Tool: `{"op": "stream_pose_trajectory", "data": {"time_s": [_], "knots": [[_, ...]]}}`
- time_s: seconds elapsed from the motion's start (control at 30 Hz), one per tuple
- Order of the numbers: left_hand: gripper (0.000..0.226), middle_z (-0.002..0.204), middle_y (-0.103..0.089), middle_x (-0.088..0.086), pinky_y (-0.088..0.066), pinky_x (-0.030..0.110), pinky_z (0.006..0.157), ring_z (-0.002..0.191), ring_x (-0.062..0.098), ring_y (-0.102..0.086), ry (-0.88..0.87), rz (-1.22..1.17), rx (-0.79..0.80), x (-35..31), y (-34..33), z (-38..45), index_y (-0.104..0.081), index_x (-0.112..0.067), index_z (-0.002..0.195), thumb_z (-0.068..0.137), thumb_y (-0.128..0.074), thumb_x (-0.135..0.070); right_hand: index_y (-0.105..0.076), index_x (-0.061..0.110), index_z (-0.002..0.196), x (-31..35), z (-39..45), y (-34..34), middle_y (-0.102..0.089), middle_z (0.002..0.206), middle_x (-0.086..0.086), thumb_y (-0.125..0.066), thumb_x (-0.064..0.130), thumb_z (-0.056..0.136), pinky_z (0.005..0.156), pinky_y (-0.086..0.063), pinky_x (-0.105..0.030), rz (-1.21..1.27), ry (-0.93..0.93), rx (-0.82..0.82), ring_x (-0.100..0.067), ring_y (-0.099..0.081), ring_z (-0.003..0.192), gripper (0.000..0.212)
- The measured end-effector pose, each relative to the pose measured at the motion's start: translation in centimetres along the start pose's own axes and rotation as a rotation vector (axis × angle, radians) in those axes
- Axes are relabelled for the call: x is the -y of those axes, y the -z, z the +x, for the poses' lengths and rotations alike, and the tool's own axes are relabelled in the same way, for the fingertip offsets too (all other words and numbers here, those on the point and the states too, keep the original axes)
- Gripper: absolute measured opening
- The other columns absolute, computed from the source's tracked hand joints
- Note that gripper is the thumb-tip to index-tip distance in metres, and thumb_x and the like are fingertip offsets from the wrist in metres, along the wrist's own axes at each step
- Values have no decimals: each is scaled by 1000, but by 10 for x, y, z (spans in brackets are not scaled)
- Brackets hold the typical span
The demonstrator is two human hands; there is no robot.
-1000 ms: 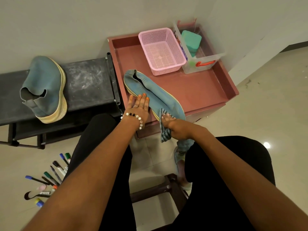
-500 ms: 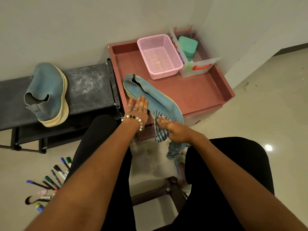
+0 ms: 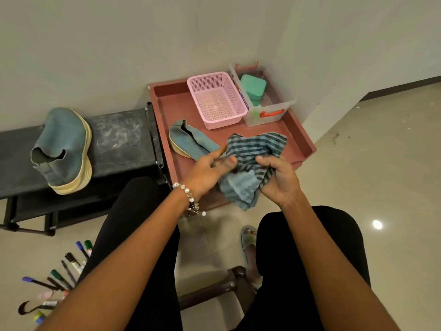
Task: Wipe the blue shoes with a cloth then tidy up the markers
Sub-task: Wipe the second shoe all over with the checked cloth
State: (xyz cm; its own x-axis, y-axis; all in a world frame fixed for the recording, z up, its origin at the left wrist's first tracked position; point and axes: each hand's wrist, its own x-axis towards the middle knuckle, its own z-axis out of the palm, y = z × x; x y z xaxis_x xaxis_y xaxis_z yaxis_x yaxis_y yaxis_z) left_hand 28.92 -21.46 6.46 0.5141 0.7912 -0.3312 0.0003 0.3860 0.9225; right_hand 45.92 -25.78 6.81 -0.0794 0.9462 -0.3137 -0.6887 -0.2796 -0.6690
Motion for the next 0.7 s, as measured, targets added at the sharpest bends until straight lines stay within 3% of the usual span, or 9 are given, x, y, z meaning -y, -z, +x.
{"op": "stream_pose_trajectory", "data": {"time_s": [0.1, 0.2, 0.3, 0.37, 0.5, 0.6, 0.7], "knots": [[67, 111, -69, 4, -51, 29, 94, 103, 15, -66, 70, -134, 53, 5, 3, -2, -54, -14, 125, 64, -75, -32, -66, -5, 103, -6, -2, -11, -66, 106, -24, -76, 2, 65, 90, -52, -46, -172, 104, -1, -35, -65, 98, 40], [38, 99, -73, 8, -56, 32, 84, 89, 18, -69, 56, -167, -60, 8, 9, -3, -67, -8, 101, 65, -77, -14, -68, -1, 94, -7, 2, -11, -73, 93, -13, -75, -1, 63, 80, -56, -38, -263, 242, -137, -28, -69, 89, 32], [17, 76, -74, -2, -56, 20, 63, 71, 9, -70, -46, -113, -254, 1, 12, -2, -68, -3, 91, 75, -73, 1, -67, 4, 97, -3, 5, -2, -74, 91, -5, -73, -7, 70, 76, -56, -31, -513, 287, -250, -22, -70, 88, 29], [15, 71, -73, -5, -53, 18, 60, 68, 7, -69, -109, -135, -333, -7, 14, -1, -67, 2, 95, 80, -69, 3, -68, 7, 99, 1, 5, 3, -73, 96, -5, -77, 0, 70, 75, -56, -29, -691, 204, -267, -19, -71, 87, 31], [6, 70, -73, -3, -54, 21, 60, 66, 10, -70, -171, -202, -431, -16, 19, -1, -67, -3, 87, 85, -65, 2, -70, 3, 96, 2, 2, 12, -74, 95, -10, -83, 16, 65, 81, -57, -35, -932, -173, -143, -23, -70, 88, 36], [6, 70, -72, -2, -56, 25, 64, 68, 12, -70, -63, -171, -462, -10, 30, 4, -68, -1, 91, 86, -66, -4, -69, -1, 100, -4, 1, 10, -72, 100, -15, -79, 18, 67, 86, -54, -38, -745, -167, -99, -28, -69, 93, 40], [26, 78, -71, 6, -55, 32, 77, 77, 19, -65, 112, 37, -506, 7, 44, 13, -70, -1, 81, 82, -74, -26, -65, -3, 104, 2, 2, 1, -71, 102, -16, -72, 12, 72, 81, -56, -34, -426, -48, -109, -27, -68, 93, 36]]}}
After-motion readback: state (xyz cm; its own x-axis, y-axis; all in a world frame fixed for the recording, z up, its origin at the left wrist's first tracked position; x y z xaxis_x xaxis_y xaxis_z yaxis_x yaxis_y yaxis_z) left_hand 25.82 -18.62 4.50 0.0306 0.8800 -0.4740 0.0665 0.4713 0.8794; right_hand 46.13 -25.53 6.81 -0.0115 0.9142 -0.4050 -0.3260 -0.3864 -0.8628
